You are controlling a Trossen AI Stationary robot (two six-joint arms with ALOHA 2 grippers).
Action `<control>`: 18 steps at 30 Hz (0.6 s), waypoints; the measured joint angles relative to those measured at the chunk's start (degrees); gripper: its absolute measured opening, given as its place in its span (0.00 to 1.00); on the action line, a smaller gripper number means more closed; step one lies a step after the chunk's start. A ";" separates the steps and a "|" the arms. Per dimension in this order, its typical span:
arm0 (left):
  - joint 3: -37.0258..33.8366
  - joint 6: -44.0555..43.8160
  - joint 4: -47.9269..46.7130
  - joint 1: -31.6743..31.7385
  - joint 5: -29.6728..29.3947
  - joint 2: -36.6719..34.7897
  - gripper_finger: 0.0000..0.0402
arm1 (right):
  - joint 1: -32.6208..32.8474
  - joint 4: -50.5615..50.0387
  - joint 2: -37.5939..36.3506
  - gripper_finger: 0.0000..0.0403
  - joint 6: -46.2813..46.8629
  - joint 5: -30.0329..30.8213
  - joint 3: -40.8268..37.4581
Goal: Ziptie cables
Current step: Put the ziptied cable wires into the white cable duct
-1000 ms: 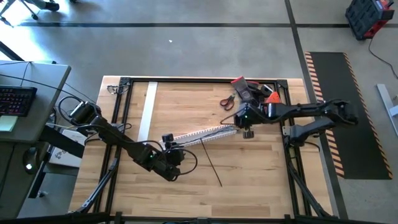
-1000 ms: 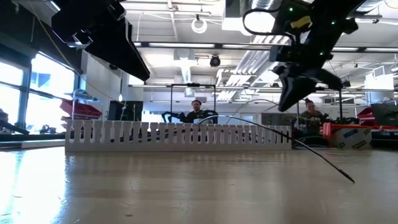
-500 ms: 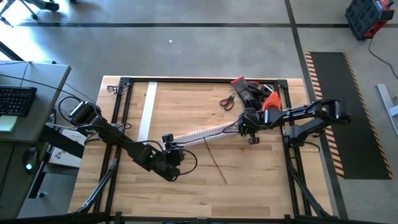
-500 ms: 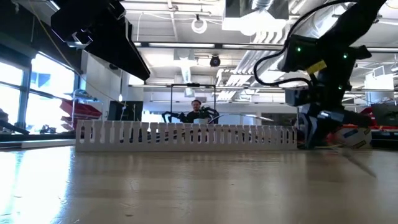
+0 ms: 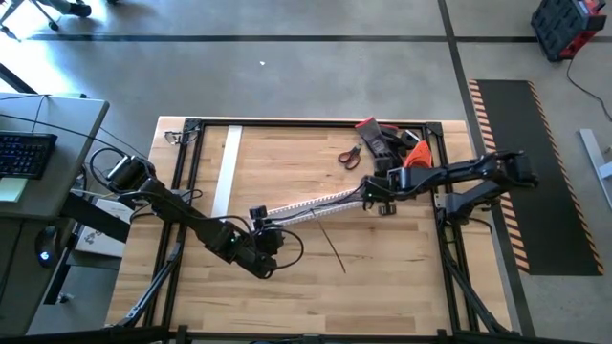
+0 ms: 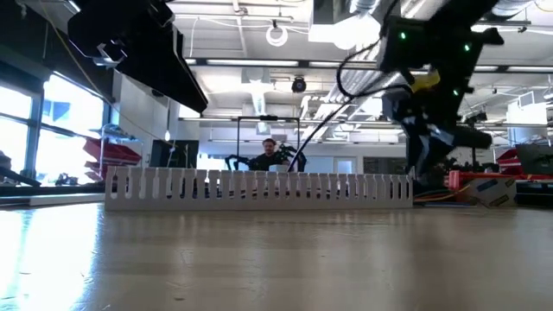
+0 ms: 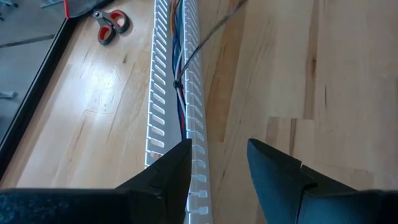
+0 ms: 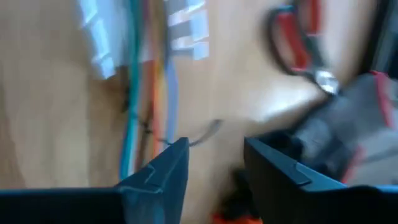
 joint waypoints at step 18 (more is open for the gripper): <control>0.00 1.57 5.89 0.51 -0.34 0.66 0.34 | 14.47 32.31 -0.05 0.32 1.17 -17.85 2.09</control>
